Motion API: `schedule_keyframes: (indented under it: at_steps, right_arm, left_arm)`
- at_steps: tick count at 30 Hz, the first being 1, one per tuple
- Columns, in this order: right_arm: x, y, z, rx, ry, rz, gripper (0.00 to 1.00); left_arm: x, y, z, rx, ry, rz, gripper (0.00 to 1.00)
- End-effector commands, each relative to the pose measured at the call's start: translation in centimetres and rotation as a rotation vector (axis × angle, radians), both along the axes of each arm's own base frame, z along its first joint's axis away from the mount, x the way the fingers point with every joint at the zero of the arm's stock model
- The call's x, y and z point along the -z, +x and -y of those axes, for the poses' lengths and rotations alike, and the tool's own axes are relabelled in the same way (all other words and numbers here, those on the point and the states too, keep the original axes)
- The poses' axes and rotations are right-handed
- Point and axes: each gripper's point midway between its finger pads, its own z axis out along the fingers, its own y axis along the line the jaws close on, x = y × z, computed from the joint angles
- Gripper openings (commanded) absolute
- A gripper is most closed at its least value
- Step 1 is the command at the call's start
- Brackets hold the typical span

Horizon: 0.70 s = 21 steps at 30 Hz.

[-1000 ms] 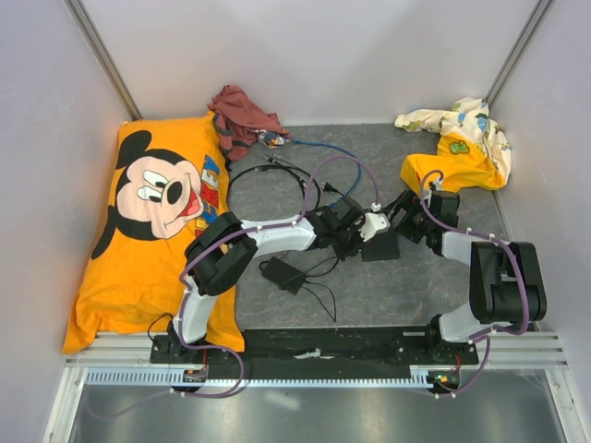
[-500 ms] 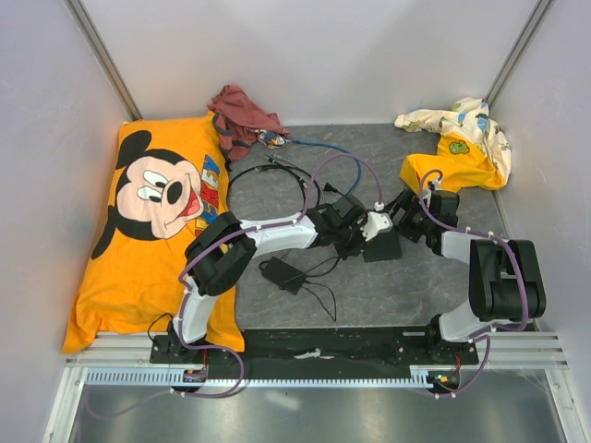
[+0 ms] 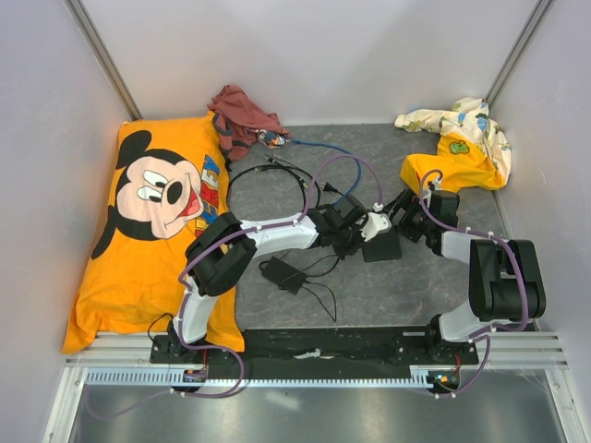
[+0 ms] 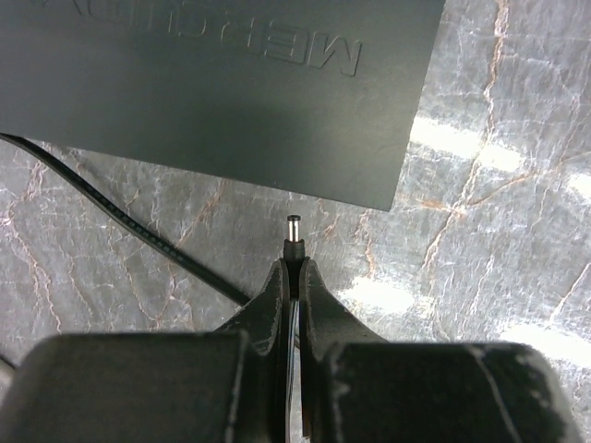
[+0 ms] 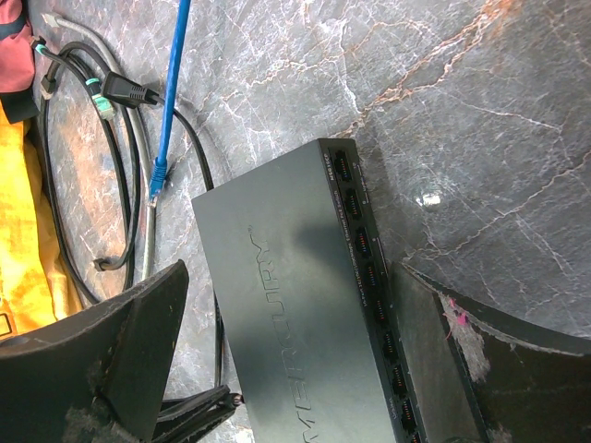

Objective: Insert the plug into the switch port

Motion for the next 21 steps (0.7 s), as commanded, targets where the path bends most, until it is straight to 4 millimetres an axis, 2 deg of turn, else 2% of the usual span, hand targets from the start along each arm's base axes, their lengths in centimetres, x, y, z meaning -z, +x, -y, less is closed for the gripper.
schedule_keyframes:
  at_steps: [1,10,21]
  right_arm:
    - [2.1,-1.6,0.0,0.003,0.001,-0.081,0.98]
    - [2.0,-1.6,0.0,0.005,0.003,-0.079,0.98]
    - [2.0,-1.6,0.0,0.005,0.006,-0.078,0.98]
  left_arm:
    - [-1.0,0.4,1.2,0.032,-0.022,0.030,0.01]
    - [-1.3,-0.2,2.6,0.055,-0.056,-0.004,0.02]
    - [-0.4,0.0,1.7,0.030,-0.012,-0.003,0.02]
